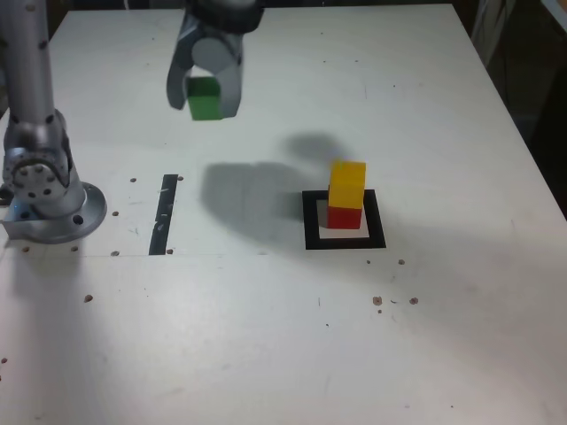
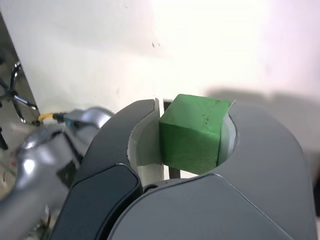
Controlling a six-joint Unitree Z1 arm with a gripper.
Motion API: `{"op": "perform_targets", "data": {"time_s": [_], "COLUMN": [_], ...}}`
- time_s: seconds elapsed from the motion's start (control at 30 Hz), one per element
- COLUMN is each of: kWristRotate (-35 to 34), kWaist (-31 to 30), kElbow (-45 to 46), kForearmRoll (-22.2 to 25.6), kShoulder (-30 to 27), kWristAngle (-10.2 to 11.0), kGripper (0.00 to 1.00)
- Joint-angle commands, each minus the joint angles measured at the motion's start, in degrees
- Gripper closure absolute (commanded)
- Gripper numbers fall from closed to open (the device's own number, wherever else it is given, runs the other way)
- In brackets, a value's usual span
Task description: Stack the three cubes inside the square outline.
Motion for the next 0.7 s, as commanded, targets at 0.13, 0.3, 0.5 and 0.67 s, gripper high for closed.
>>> {"op": "perform_targets", "data": {"time_s": [0.13,0.3,0.5,0.67], "kWristRotate": [-5.1,-7.4,-8.8,-9.1], "kWaist": [-14.9,-18.8,-21.0,-21.5], "kElbow": [-16.4,-22.4,-26.3,-28.0], "kForearmRoll": [6.0,6.4,6.4,6.4], "kShoulder": [1.1,4.4,7.8,10.2], "kWristAngle": [-0.5,-1.8,-2.7,-2.9], "kGripper": [0.82,0.82,0.82,0.82]}}
